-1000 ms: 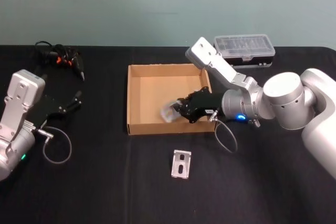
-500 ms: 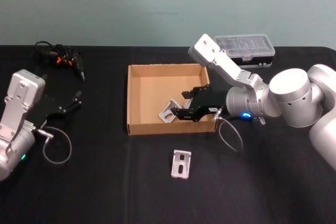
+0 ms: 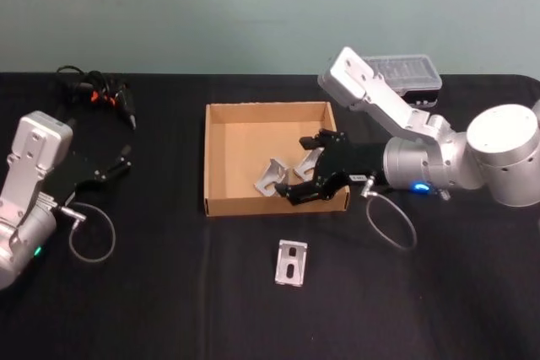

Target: Use one hand to pick up the angle iron from the table and place it into the box.

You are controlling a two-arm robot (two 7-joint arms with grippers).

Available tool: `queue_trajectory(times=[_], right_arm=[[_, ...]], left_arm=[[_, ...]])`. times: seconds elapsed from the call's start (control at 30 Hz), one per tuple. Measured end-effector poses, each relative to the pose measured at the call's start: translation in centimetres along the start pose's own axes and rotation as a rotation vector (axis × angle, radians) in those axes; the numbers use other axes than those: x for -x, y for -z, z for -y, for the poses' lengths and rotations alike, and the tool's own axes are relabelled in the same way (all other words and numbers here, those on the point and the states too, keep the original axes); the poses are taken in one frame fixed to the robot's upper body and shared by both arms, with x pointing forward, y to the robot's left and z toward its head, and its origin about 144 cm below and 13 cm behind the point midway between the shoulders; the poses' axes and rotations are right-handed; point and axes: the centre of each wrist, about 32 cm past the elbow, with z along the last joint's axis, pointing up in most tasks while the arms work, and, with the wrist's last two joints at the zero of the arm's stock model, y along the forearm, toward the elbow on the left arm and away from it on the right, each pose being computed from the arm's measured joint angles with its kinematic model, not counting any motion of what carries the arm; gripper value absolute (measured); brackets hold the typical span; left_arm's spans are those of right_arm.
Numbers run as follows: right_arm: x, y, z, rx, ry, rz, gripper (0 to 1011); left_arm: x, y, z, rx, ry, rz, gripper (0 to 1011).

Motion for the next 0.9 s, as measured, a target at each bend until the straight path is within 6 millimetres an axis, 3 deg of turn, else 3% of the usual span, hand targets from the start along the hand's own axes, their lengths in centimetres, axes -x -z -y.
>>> queue_trajectory(times=[0.33,0.9], right_arm=[[1.7,-0.7,2.6,0.0,-0.124,0.054,1003],[3.0,0.9,1.7,0.076,-0.238,0.028,1003]], left_arm=[[0.0,0.0,0.0,0.0,0.0,0.0,1011],[0.0,0.0,0.0,0.0,0.0,0.0,1011]])
